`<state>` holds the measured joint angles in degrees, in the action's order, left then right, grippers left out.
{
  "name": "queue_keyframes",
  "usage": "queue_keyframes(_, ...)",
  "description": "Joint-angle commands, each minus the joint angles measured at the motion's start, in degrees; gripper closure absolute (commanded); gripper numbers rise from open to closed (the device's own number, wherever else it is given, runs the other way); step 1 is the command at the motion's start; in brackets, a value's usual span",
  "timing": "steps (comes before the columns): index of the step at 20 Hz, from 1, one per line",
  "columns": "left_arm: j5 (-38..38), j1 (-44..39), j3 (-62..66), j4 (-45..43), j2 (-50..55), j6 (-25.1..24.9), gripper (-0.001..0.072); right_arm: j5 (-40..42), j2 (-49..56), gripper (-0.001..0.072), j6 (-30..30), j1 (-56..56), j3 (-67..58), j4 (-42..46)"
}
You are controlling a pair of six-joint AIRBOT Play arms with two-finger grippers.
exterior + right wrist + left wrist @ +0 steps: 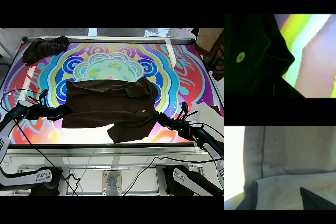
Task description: Fold the shirts.
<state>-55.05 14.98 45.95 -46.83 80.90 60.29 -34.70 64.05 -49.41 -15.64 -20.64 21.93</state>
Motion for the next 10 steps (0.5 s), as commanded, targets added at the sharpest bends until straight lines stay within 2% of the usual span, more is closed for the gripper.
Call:
queue_keyframes(1, -6.6, 0.0, 3.3, 1.8, 0.3, 0.1, 0.0046, -0.2, 0.0, 0.0689, 0.0, 0.0, 0.0, -0.1)
queue_keyframes(3, -12.9, 0.0, 8.3, 2.8, -0.8, -0.4, 0.0106, -0.3, 0.0, 0.0688, 0.0, 0.0, 0.0, -0.1)
queue_keyframes(4, -14.3, 0.0, 10.8, 3.2, -2.1, -0.8, 0.0114, -0.3, 0.0, 0.0689, 0.1, 0.0, 0.0, -0.1)
queue_keyframes(5, -14.2, 0.0, 13.5, 3.4, -4.1, -0.8, 0.0152, -0.3, 0.0, 0.0688, 0.3, 0.0, 0.0, -0.1)
queue_keyframes(8, -13.4, 0.0, 20.0, 2.7, -10.3, -1.6, 0.0152, -0.5, 0.0, 0.0689, 1.3, 0.0, 0.0, -0.1)
queue_keyframes(10, -17.1, 0.1, 21.2, -1.1, -13.3, -0.6, 0.0151, -0.5, 0.0, 0.0689, 1.3, 0.0, 0.0, -0.1)
